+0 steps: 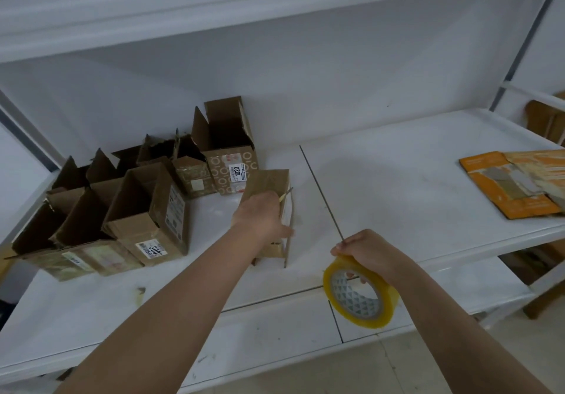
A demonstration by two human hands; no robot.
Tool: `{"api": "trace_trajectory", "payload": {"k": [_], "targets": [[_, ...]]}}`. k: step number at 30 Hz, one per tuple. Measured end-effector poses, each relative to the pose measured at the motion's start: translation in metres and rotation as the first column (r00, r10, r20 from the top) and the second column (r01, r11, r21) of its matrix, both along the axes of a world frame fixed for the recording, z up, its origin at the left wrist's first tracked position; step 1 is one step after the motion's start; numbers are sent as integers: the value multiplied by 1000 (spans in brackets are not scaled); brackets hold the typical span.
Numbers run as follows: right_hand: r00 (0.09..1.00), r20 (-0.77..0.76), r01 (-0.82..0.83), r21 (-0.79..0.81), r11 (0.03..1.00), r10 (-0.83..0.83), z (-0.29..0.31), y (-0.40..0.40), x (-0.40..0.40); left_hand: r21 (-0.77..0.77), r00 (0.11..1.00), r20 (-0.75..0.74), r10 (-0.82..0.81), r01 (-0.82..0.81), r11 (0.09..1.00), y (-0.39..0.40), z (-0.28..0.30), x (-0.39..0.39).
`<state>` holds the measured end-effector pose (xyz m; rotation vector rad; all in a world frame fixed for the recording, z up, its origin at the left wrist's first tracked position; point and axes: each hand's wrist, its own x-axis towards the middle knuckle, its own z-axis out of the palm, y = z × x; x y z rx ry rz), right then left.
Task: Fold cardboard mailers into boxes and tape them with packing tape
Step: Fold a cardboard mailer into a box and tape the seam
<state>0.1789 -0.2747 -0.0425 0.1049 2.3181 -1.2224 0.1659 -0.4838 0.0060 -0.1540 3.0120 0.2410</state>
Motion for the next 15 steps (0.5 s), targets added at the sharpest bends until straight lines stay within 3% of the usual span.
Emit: {"api": "trace_trajectory", "payload": {"k": [3, 6, 10, 13, 15], "targets": [[1000, -20, 7, -32, 999, -7, 4, -2, -2, 145, 990, -109, 88, -72, 987, -1, 5, -4], [999, -45, 23, -49, 999, -25, 10, -4, -6, 68, 971, -175, 161, -151, 986, 5, 1, -9], [996, -72, 45, -77, 996, -51, 18, -2, -8, -59, 997, -70, 13, -17, 998, -4, -3, -11], [991, -98, 84, -103, 991, -94, 22, 5, -10, -61, 983, 7, -183, 184, 981, -28, 9, -4], [989, -110, 90, -103, 991, -102, 25, 8, -11, -12, 975, 25, -222, 223, 975, -43, 21, 1]]}}
